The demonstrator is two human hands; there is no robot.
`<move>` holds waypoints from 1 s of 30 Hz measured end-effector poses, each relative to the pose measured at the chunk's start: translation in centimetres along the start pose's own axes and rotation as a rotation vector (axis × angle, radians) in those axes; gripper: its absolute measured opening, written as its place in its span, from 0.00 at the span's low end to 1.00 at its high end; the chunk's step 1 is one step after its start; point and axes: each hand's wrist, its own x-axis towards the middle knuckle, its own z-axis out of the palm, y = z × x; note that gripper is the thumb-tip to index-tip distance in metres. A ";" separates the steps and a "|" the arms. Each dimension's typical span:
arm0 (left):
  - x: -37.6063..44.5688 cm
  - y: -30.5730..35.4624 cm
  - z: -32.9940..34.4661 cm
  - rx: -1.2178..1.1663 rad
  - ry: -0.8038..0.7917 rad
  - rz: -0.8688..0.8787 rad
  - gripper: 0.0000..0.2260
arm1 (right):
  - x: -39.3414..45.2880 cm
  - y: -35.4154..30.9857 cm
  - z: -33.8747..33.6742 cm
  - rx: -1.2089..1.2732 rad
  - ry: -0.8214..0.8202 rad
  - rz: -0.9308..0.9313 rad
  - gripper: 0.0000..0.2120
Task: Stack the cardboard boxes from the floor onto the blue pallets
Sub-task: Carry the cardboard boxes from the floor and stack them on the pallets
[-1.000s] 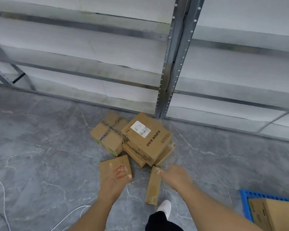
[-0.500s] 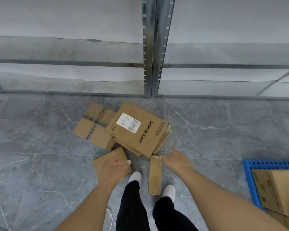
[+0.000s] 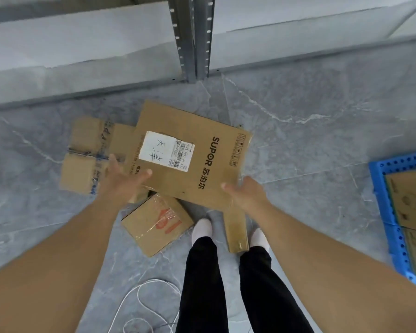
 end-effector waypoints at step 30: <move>-18.6 14.7 0.9 0.131 -0.316 0.456 0.27 | -19.7 12.4 -14.3 0.811 0.288 0.091 0.23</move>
